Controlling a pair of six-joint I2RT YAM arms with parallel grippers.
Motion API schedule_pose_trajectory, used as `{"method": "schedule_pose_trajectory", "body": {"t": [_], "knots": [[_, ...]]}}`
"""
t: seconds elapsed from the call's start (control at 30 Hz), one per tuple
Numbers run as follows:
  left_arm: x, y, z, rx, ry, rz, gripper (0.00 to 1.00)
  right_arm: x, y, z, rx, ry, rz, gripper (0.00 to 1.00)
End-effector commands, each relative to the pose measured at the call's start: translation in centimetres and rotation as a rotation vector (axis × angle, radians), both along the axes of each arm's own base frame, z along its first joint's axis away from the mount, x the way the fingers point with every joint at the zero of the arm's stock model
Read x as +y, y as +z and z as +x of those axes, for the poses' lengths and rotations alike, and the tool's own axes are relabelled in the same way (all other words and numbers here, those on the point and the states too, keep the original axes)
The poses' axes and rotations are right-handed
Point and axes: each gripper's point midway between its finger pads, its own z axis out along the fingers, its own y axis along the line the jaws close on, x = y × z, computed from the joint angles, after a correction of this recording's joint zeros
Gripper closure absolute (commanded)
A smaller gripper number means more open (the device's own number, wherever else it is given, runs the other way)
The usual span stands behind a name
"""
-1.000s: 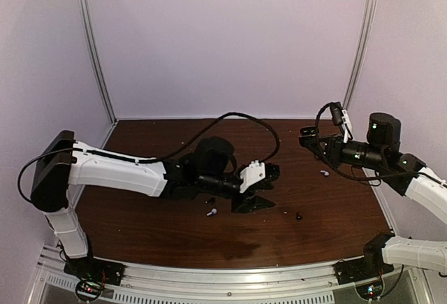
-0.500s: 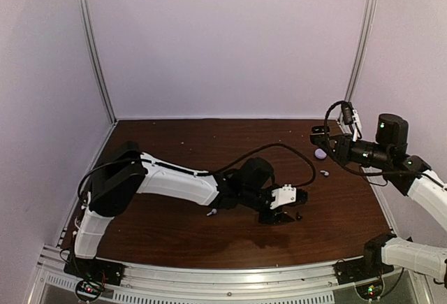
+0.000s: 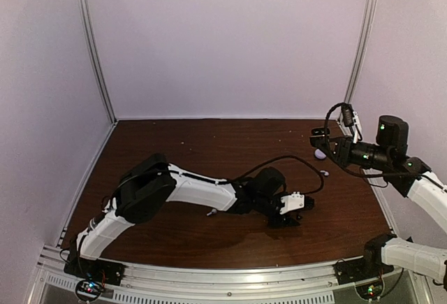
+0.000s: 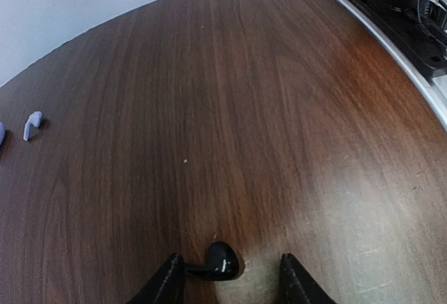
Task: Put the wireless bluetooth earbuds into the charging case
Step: Pick up the left earbud from the center of the board, then place the left earbud at the center of the board.
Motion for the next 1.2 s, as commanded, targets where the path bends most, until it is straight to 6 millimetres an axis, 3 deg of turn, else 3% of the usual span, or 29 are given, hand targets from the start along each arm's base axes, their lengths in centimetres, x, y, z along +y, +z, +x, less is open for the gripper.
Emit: {"method": "schedule_pose_trajectory", "body": {"t": [0.0,0.33,0.7,0.93,1.17], "knots": [[-0.9,-0.6,0.6,0.0,0.034,0.003,0.55,0.0,0.6,-0.3,-0.022,0.012,0.015,1.0],[0.0,-2.3,1.6,0.009,0.089,0.049,0.73,-0.1,0.6,-0.4,-0.028,0.011,0.012,1.0],[2.9,-0.3,3.0,0.067,0.137,0.004,0.84,0.0,0.6,-0.5,-0.031,0.017,0.017,1.0],[4.6,-0.2,2.8,0.092,0.146,0.004,0.86,0.0,0.4,-0.5,-0.031,0.021,0.019,1.0],[6.3,1.9,1.6,0.121,0.113,-0.023,0.87,0.2,0.3,-0.7,-0.026,0.035,0.026,1.0]]}}
